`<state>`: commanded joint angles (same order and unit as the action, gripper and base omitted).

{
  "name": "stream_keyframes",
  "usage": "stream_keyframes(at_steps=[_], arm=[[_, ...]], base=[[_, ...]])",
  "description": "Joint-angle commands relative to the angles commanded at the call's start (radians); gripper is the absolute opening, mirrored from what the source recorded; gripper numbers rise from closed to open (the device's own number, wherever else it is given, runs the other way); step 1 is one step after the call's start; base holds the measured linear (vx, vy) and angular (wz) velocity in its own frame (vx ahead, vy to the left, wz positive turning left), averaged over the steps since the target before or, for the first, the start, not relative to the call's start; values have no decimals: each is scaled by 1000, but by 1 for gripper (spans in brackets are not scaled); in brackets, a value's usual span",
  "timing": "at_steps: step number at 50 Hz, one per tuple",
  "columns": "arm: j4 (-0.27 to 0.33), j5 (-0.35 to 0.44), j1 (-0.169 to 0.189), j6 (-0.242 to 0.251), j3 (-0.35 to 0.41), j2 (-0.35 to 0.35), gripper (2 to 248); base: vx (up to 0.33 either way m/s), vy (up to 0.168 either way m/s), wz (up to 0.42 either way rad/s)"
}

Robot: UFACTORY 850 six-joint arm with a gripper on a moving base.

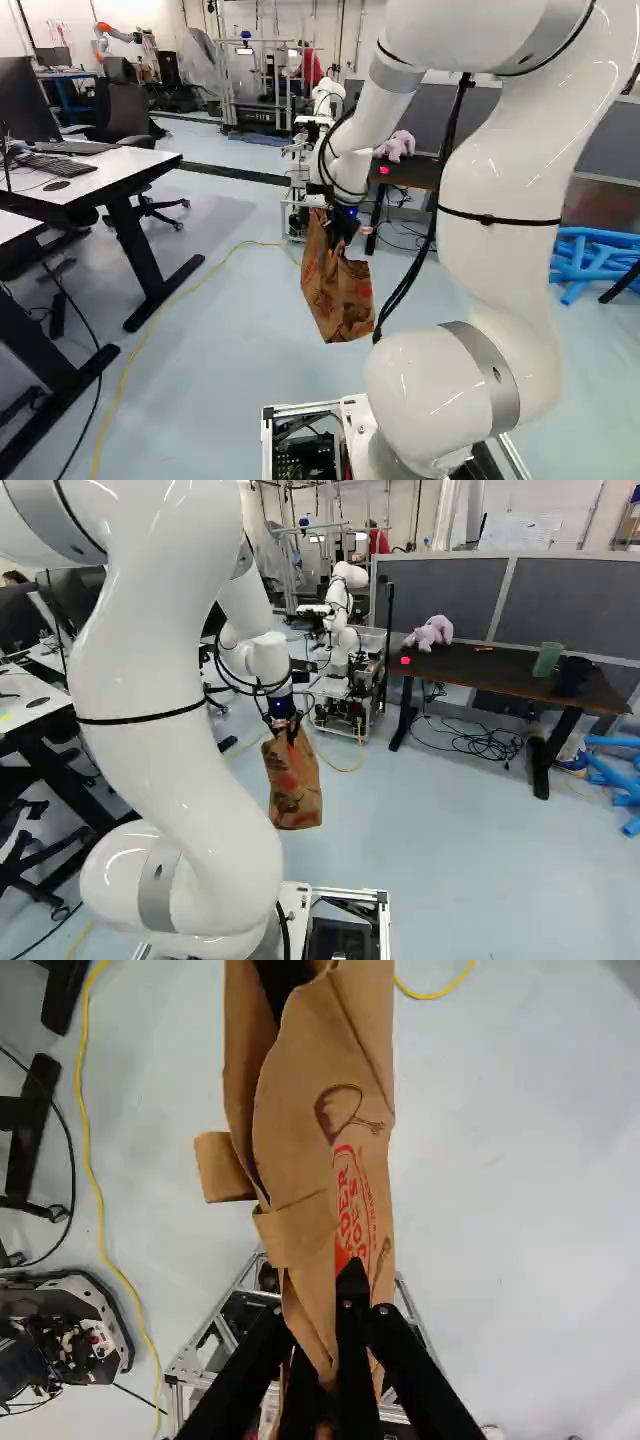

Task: Pick up the bag on the ground and place it on the table

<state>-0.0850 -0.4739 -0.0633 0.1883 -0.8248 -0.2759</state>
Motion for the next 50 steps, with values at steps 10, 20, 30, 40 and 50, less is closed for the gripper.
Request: stream_keyframes(at_steps=[10, 20, 30, 40, 50], arm=[[0, -35, 1, 0, -5, 29, 21], [0, -68, 2, 0, -11, 57, 21], [0, -99, 4, 0, -18, 84, 21], [0, -120, 5, 0, -27, 110, 21], [0, -136, 6, 0, -37, 134, 21]], base=[[0, 0, 0], [0, 0, 0], [0, 0, 0], [0, 0, 0], [0, 0, 0]])
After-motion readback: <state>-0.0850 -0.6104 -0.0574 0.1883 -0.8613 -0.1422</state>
